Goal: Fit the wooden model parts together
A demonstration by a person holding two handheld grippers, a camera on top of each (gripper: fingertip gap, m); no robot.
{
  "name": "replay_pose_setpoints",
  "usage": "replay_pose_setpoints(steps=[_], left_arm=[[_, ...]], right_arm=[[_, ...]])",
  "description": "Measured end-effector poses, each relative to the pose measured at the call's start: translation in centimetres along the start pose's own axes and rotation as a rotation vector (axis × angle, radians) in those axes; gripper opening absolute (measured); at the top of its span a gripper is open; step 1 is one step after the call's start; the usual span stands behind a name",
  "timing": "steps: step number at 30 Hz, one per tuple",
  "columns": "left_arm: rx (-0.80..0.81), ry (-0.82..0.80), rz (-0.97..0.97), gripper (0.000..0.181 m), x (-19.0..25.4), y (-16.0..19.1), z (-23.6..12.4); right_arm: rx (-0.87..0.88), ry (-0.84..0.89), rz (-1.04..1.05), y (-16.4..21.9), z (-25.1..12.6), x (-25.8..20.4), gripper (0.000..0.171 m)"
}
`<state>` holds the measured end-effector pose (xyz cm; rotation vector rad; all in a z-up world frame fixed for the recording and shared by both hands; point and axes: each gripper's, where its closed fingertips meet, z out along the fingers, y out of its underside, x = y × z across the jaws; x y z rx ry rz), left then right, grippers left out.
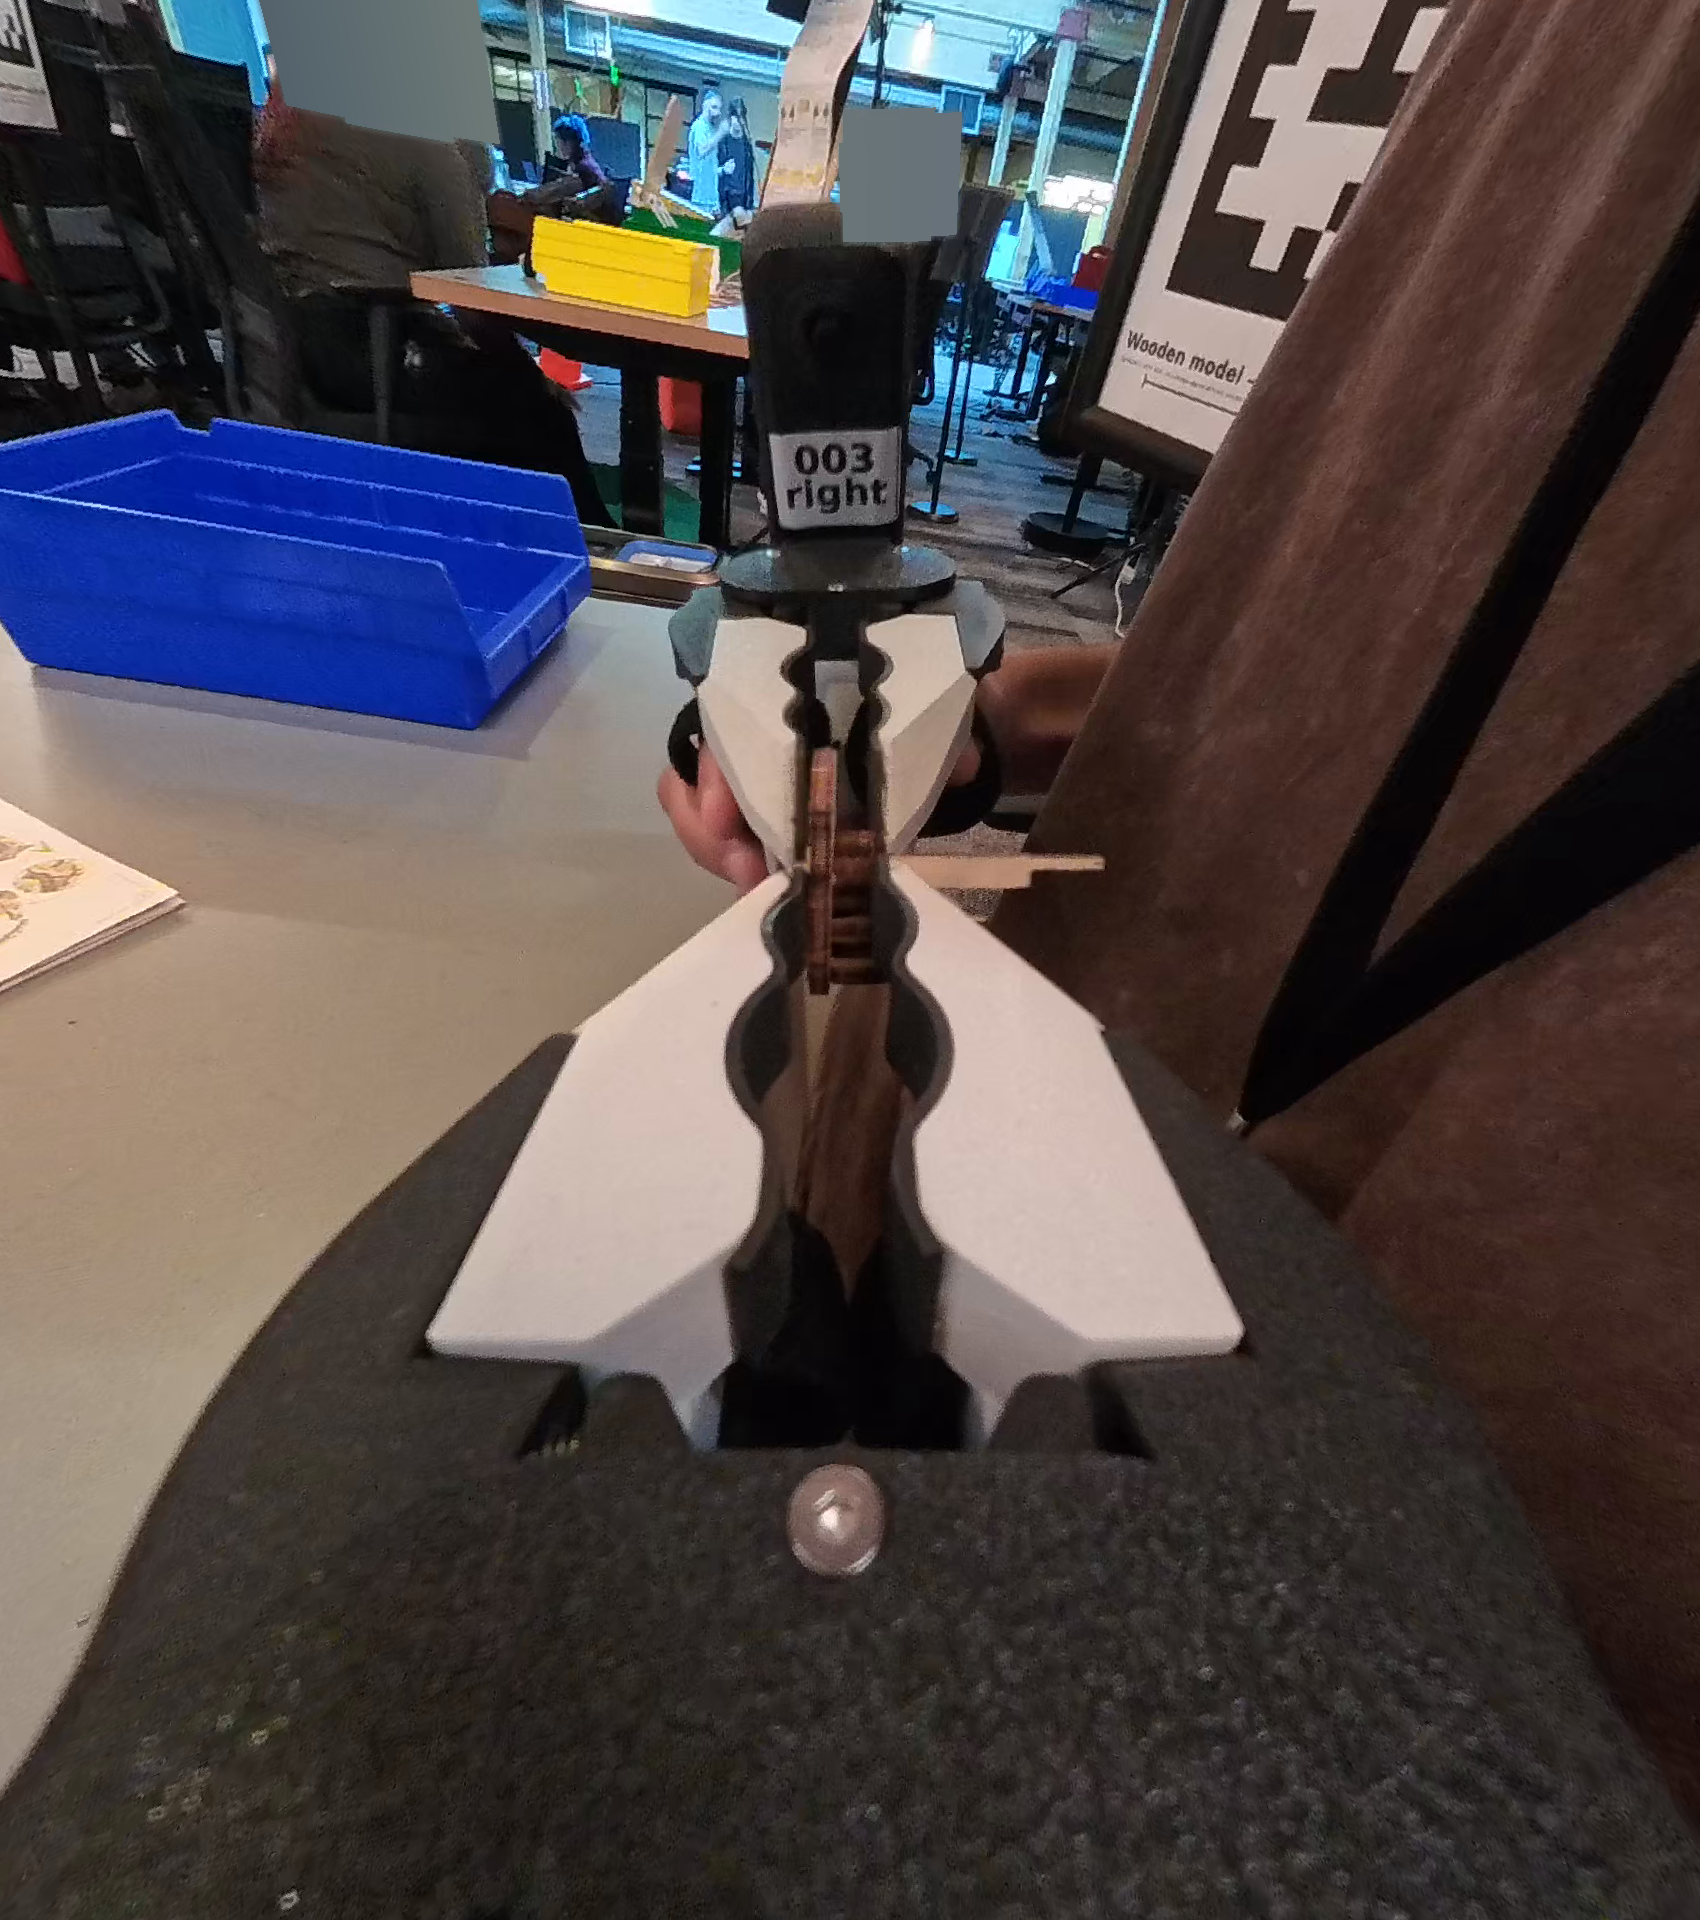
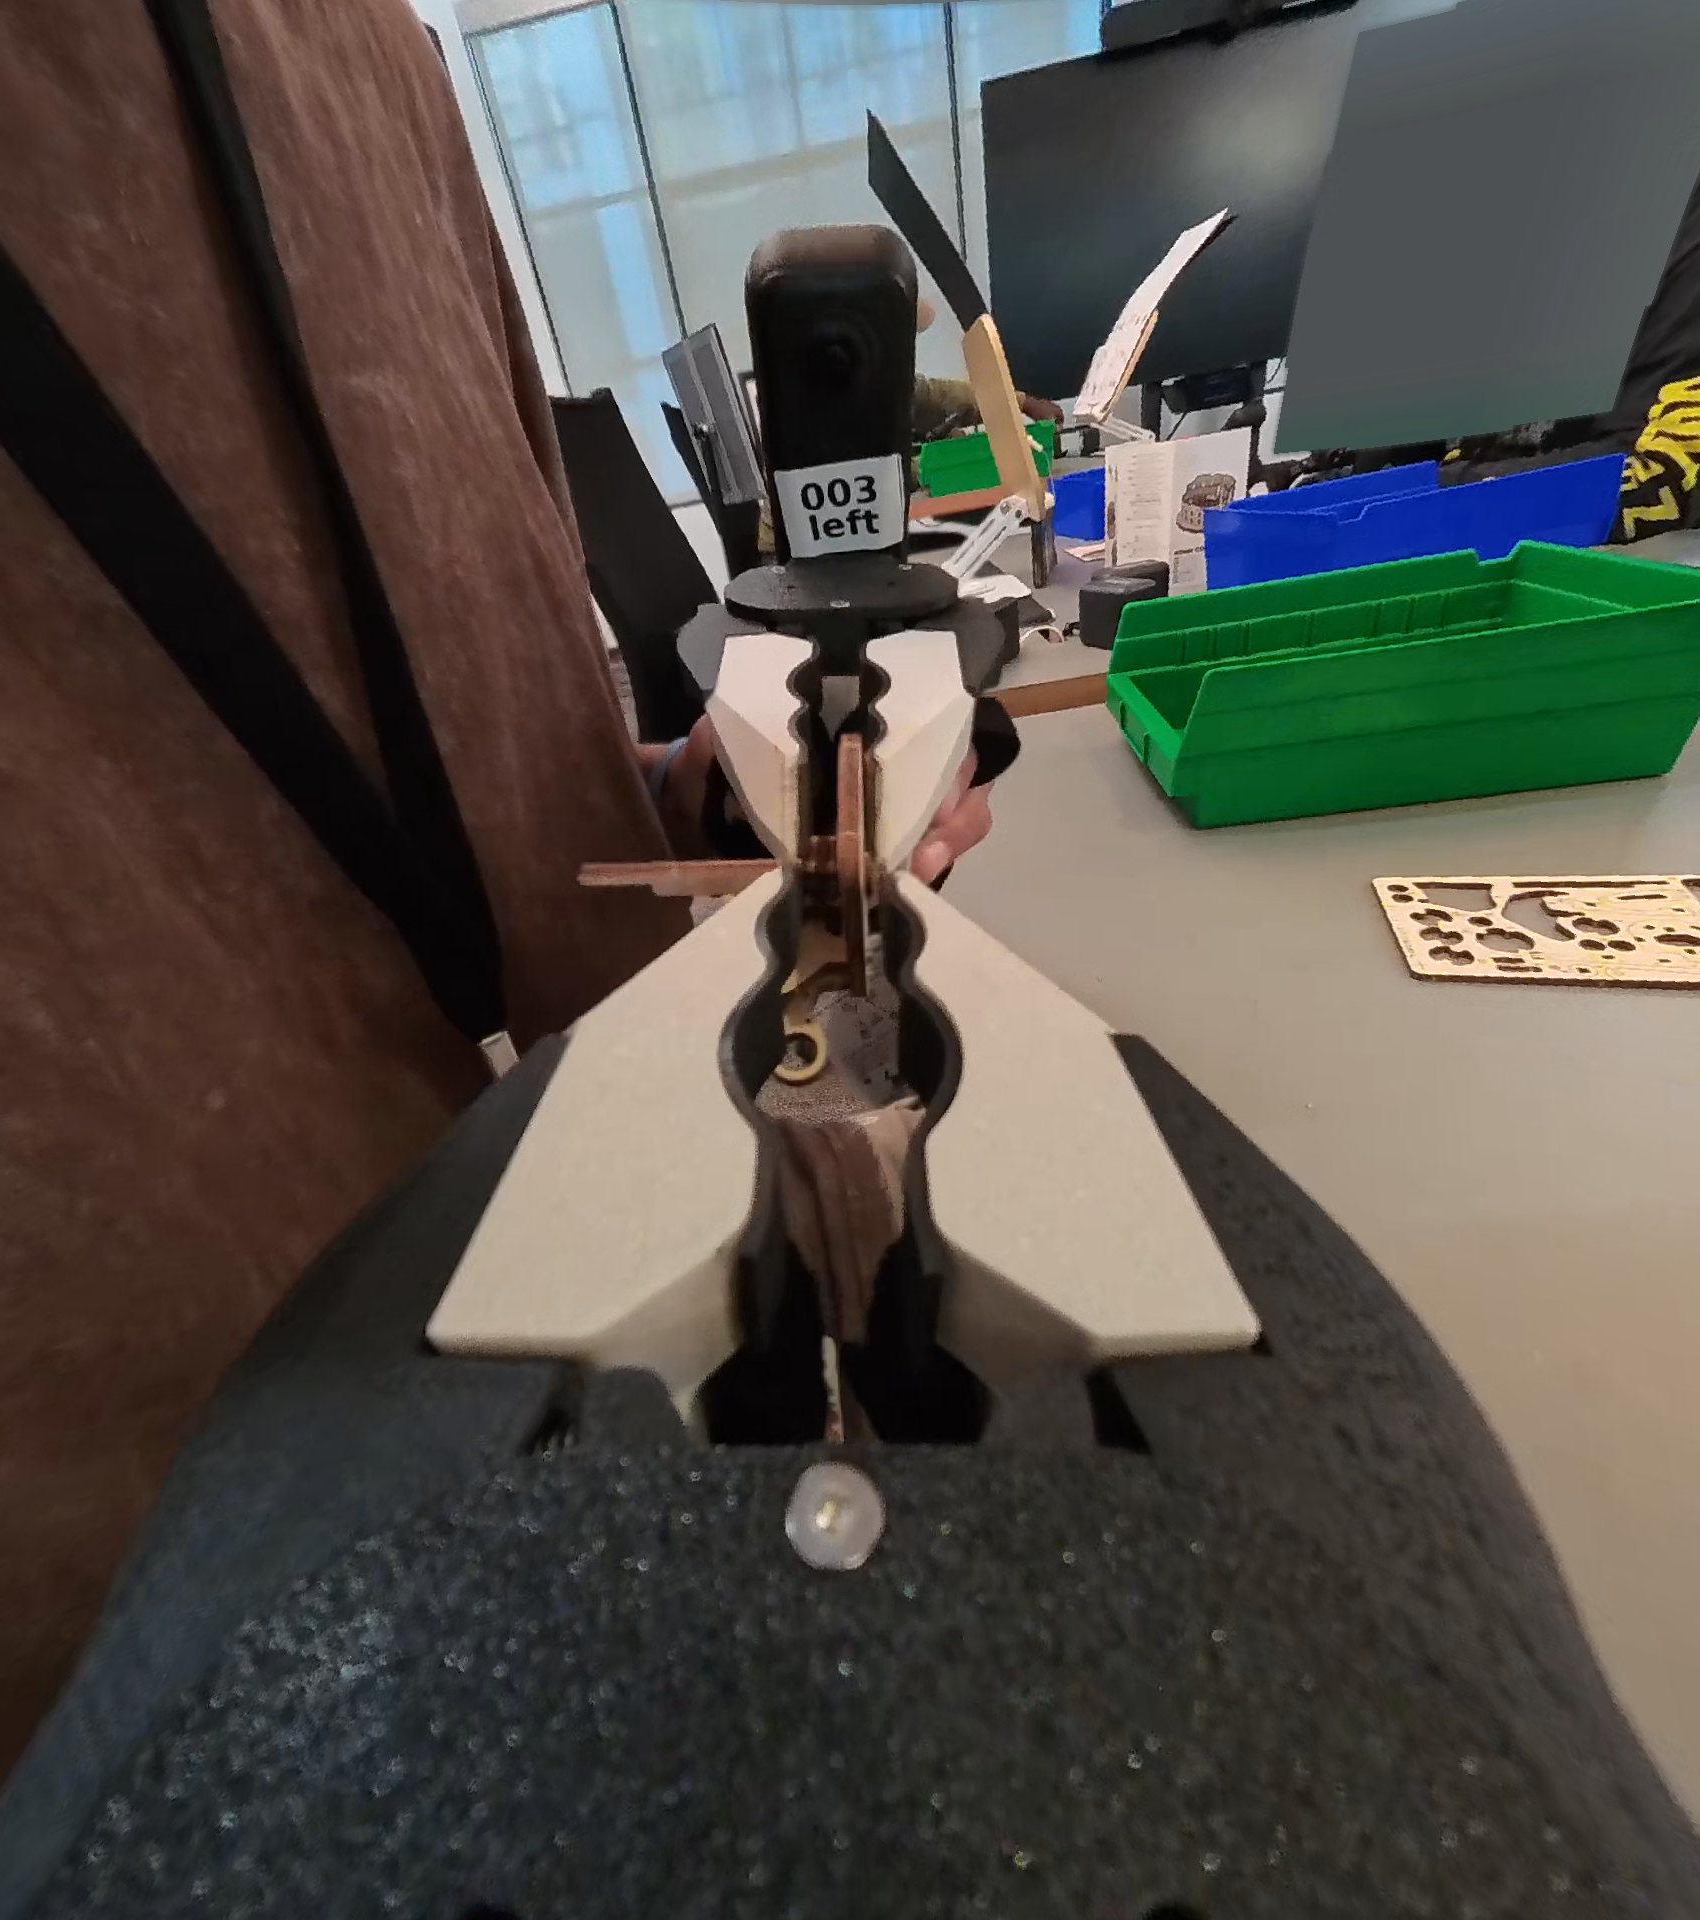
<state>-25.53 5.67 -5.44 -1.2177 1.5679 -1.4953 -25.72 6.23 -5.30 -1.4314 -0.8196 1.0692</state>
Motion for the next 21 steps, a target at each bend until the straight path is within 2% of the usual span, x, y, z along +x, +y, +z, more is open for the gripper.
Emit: replay_pose_setpoints(steps=[21], left_arm=[[0.051, 0.037, -0.02, 0.008, 0.73, -0.64, 0.31]], right_arm=[[0.047, -0.039, 0.007, -0.61, -0.21, -0.78, 0.01]])
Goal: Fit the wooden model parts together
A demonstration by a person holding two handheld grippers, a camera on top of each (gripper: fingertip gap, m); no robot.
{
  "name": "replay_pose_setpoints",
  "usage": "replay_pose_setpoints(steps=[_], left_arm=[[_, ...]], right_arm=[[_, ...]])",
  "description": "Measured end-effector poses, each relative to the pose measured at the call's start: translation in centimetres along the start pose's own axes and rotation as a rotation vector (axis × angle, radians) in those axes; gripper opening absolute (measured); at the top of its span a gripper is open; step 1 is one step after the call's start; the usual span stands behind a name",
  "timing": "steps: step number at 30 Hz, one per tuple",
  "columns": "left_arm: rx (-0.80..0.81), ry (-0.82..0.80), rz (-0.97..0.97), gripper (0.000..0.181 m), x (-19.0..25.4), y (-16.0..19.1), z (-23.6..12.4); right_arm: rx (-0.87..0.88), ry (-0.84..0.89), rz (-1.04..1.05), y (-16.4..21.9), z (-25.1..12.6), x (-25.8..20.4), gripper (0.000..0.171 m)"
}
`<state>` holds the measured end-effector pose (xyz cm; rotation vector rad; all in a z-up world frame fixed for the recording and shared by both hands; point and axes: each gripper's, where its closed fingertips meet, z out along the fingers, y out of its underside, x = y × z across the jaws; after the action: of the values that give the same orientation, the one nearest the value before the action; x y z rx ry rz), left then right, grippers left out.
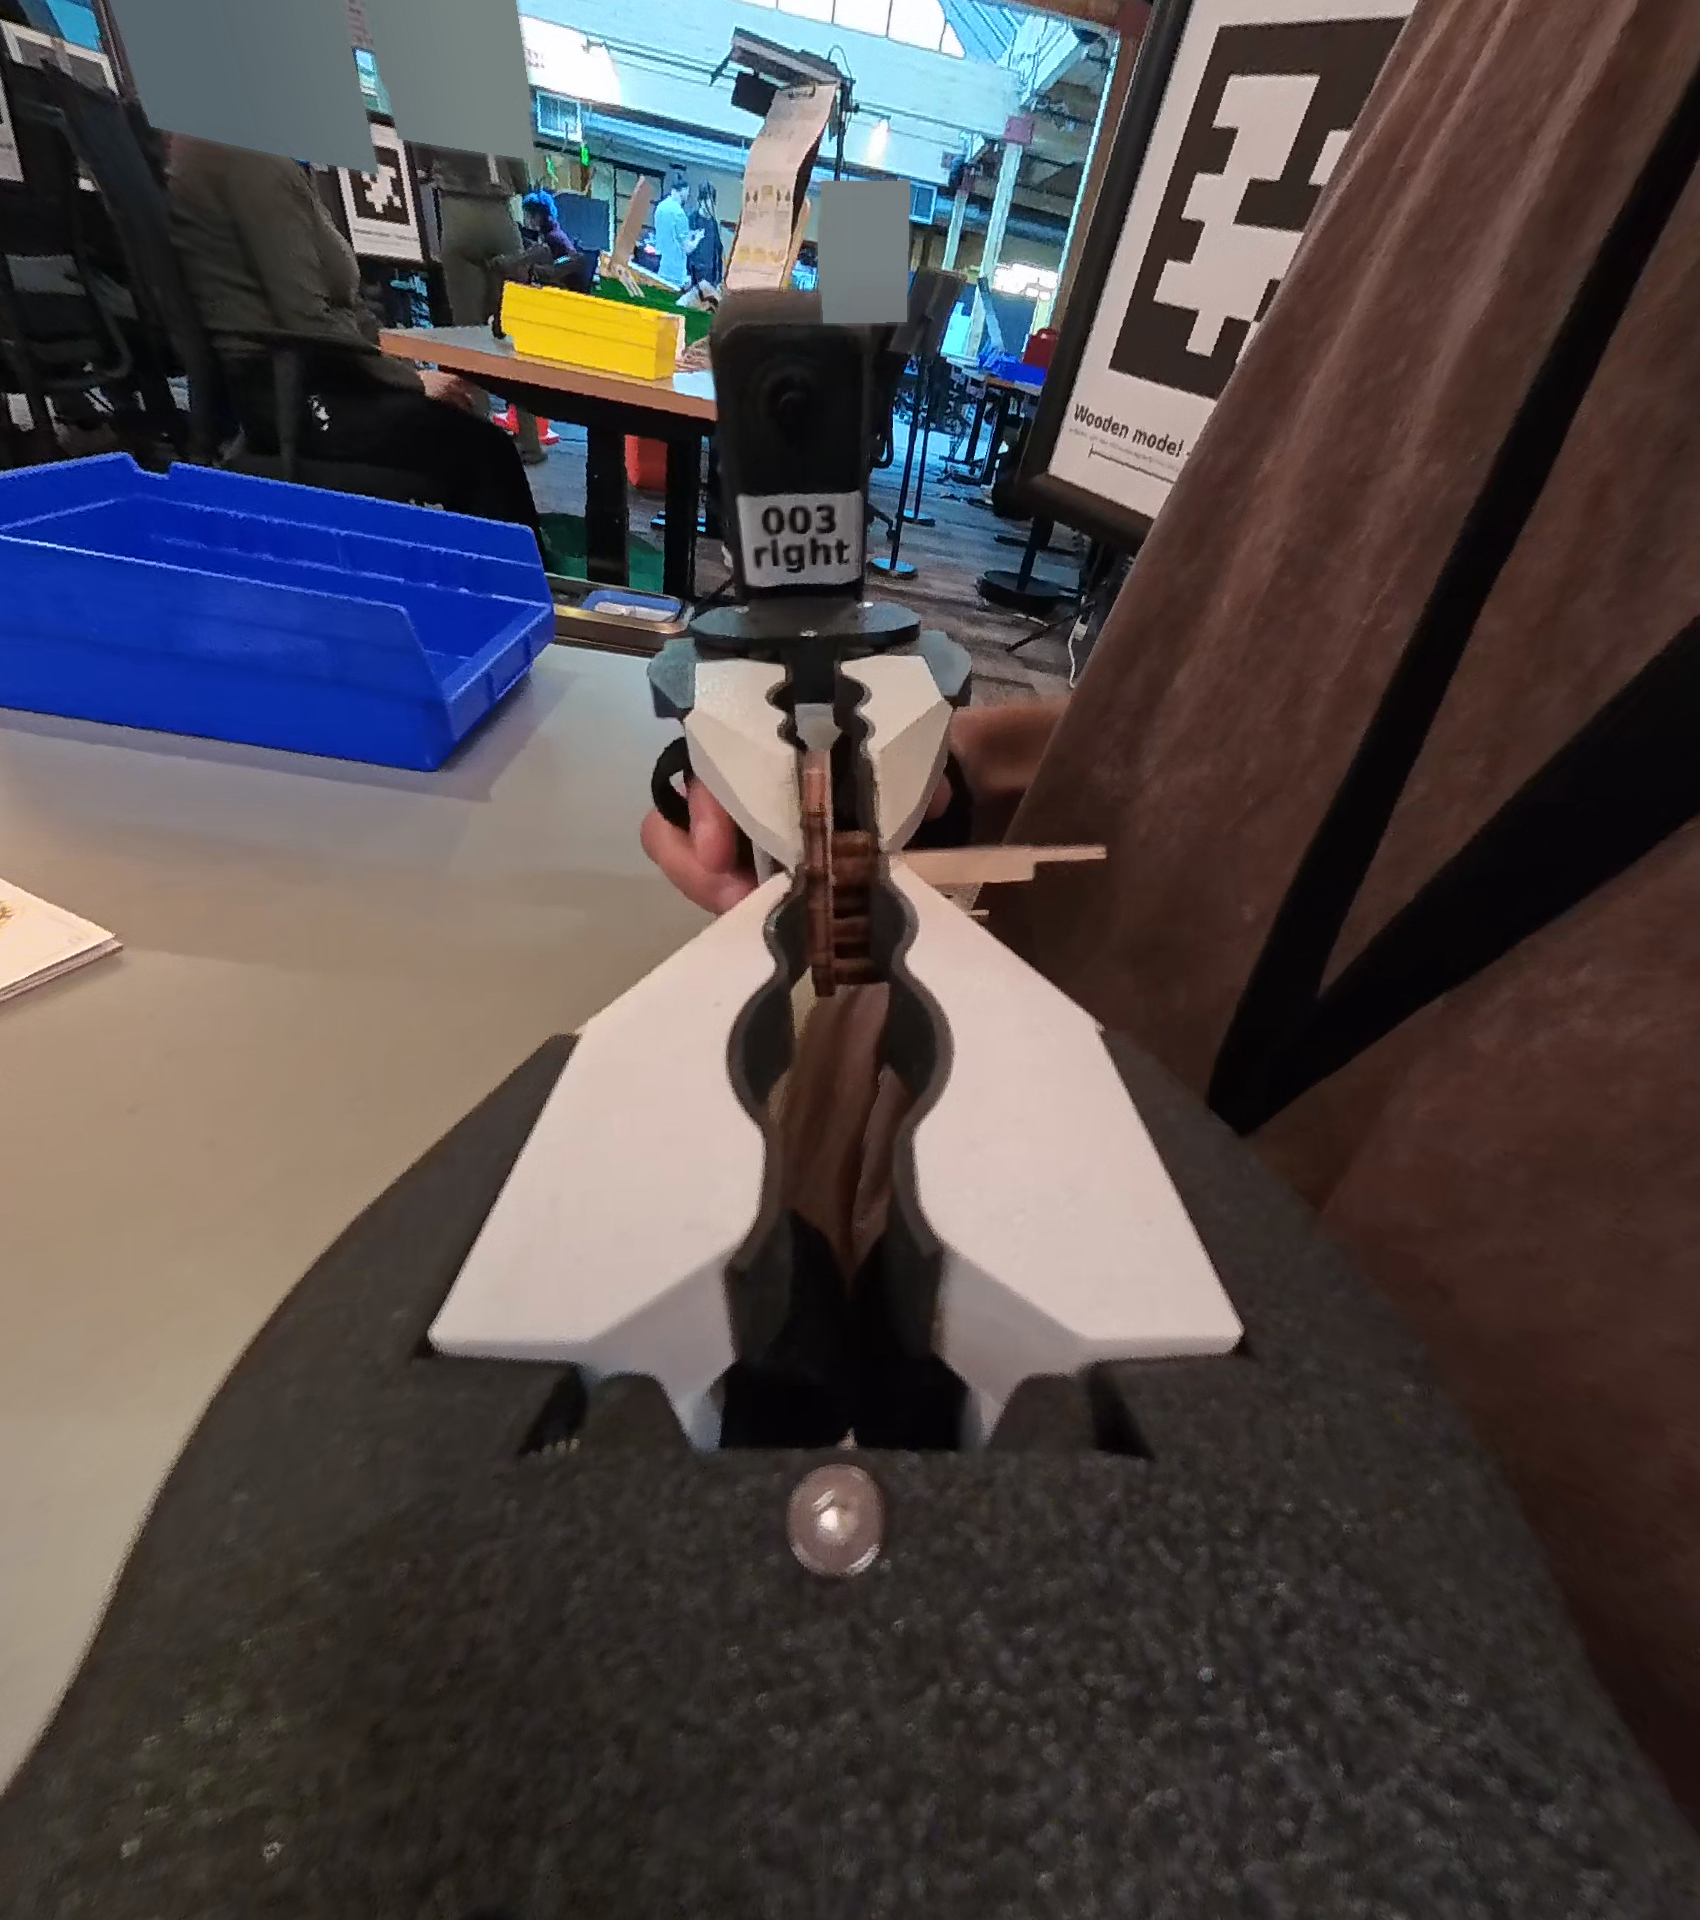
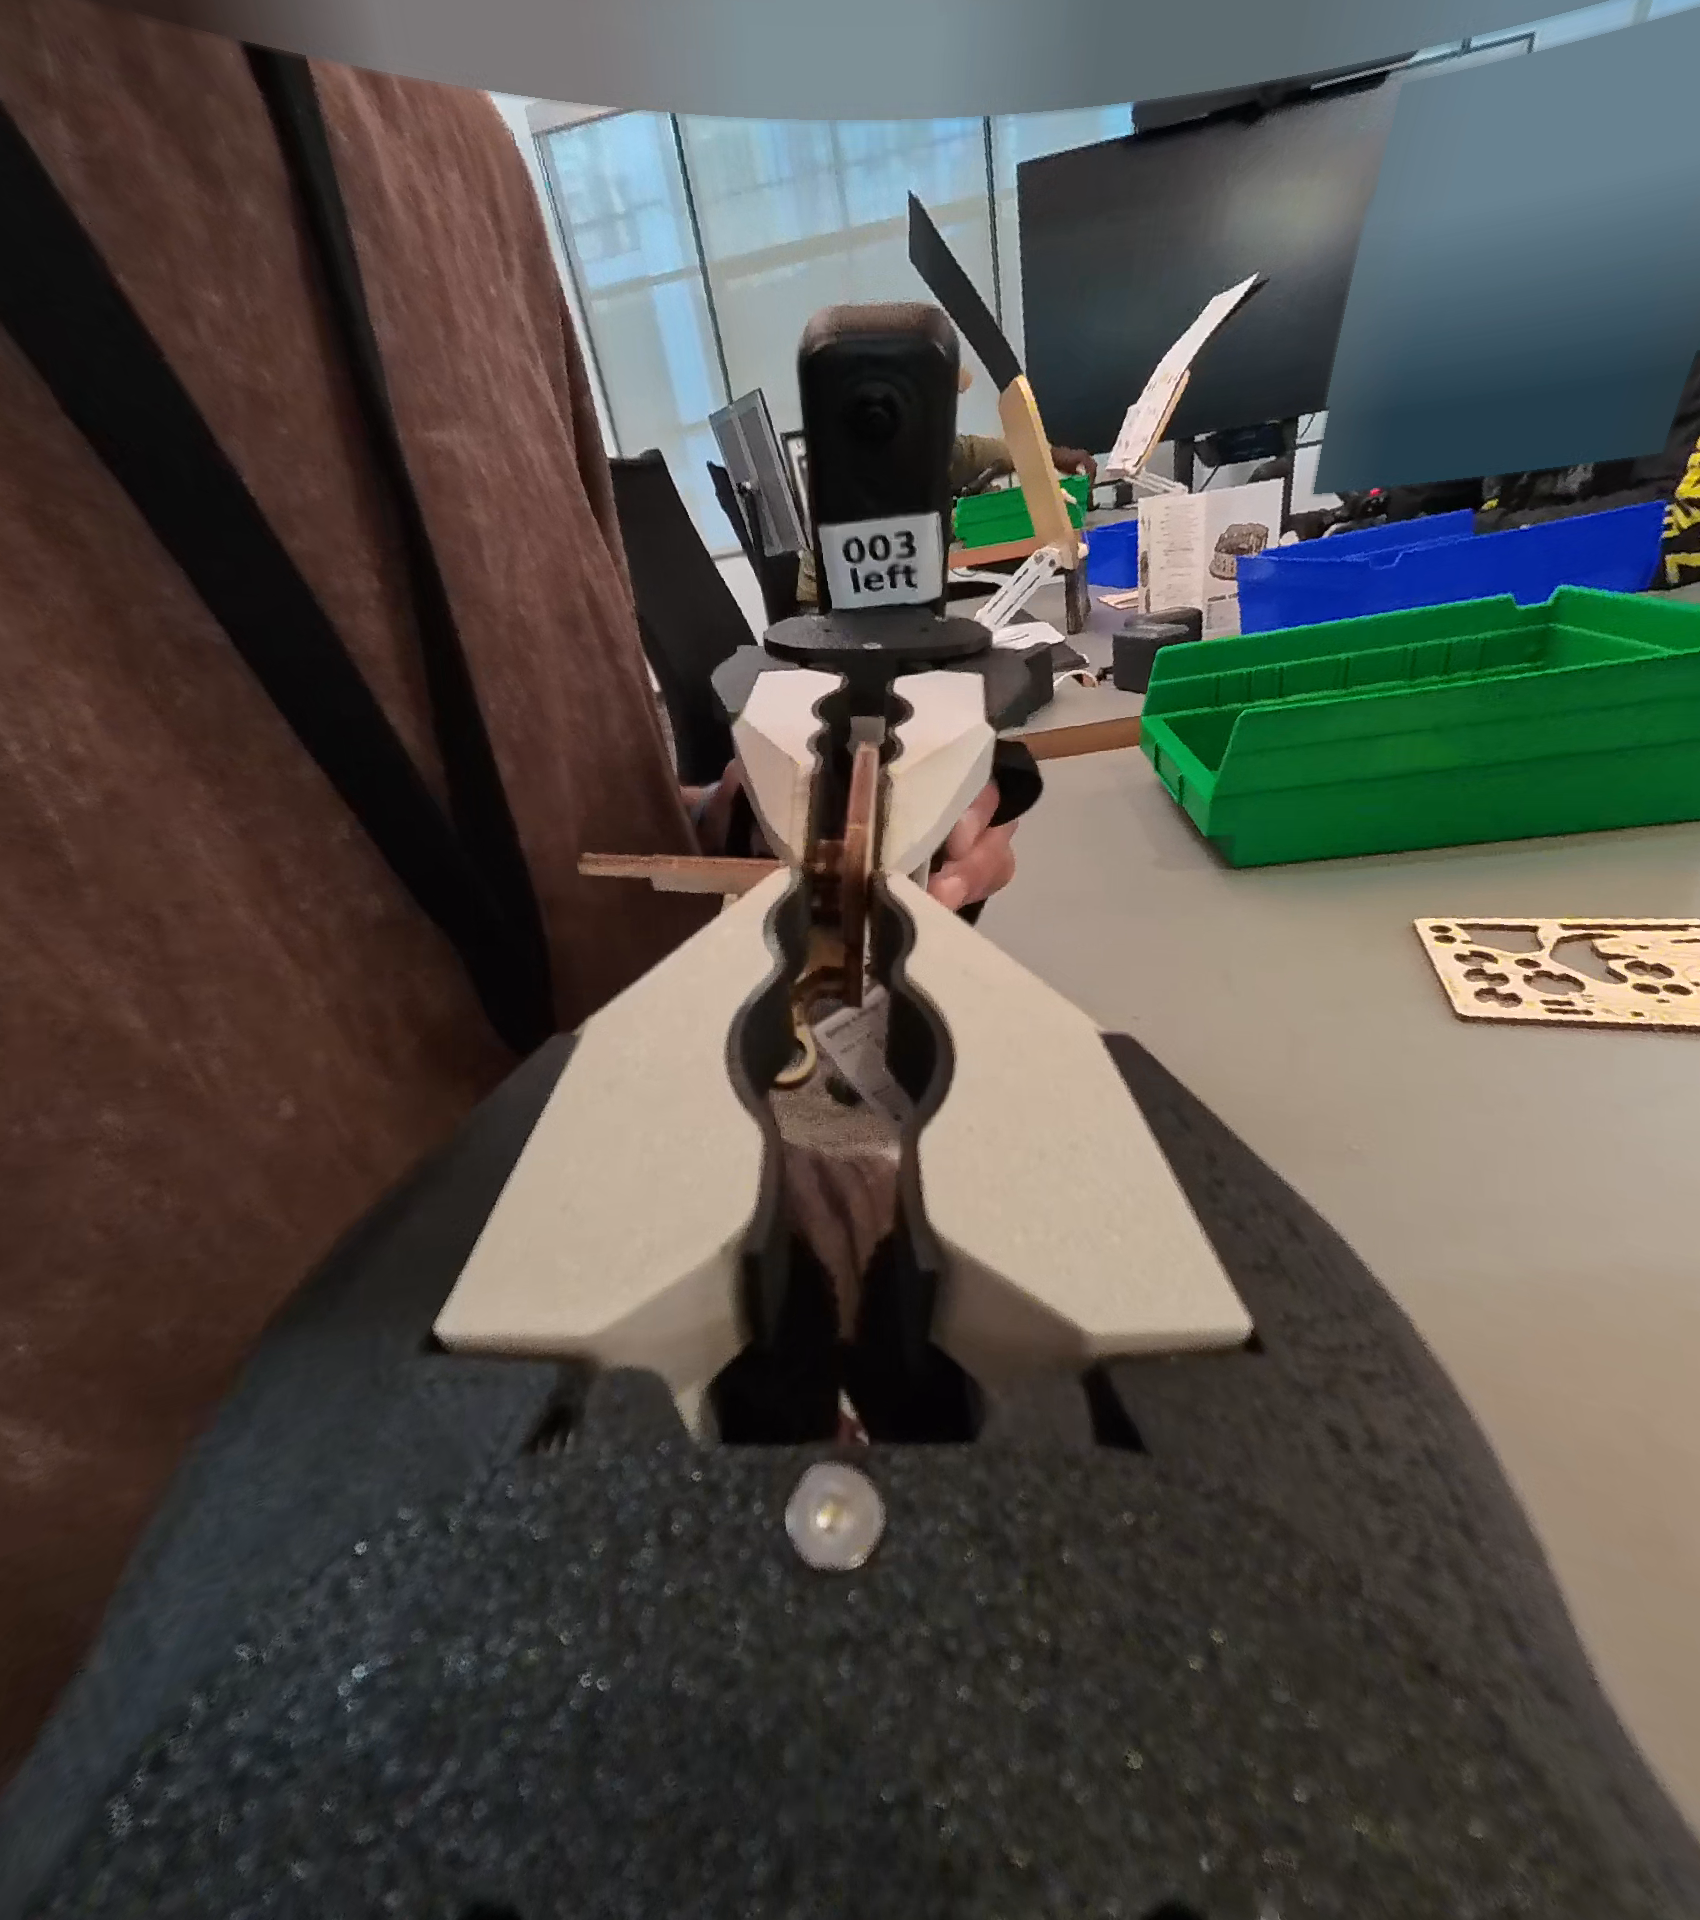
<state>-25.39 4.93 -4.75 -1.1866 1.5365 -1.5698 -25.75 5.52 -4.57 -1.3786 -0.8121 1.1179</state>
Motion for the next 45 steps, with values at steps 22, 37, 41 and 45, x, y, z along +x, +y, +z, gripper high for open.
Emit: replay_pose_setpoints(steps=[22, 37, 41, 45], left_arm=[[-0.035, -0.001, 0.049, 0.008, 0.5, 0.1, 0.0], [-0.08, -0.011, -0.082, 0.009, -1.5, 1.9, -0.2], [-0.083, 0.005, -0.128, 0.009, -1.6, 2.5, 0.1], [-0.134, -0.007, -0.154, 0.008, -2.0, 3.6, 0.5]], right_arm=[[-0.008, -0.028, -0.007, 0.2, -0.1, -0.4, 0.01], [-0.051, 0.025, 0.078, 1.3, -0.1, 1.7, 0.01], [-0.072, 0.025, 0.093, 1.9, -0.1, 2.0, 0.006], [-0.118, 0.037, 0.099, 3.2, -0.5, 2.5, 0.003]])
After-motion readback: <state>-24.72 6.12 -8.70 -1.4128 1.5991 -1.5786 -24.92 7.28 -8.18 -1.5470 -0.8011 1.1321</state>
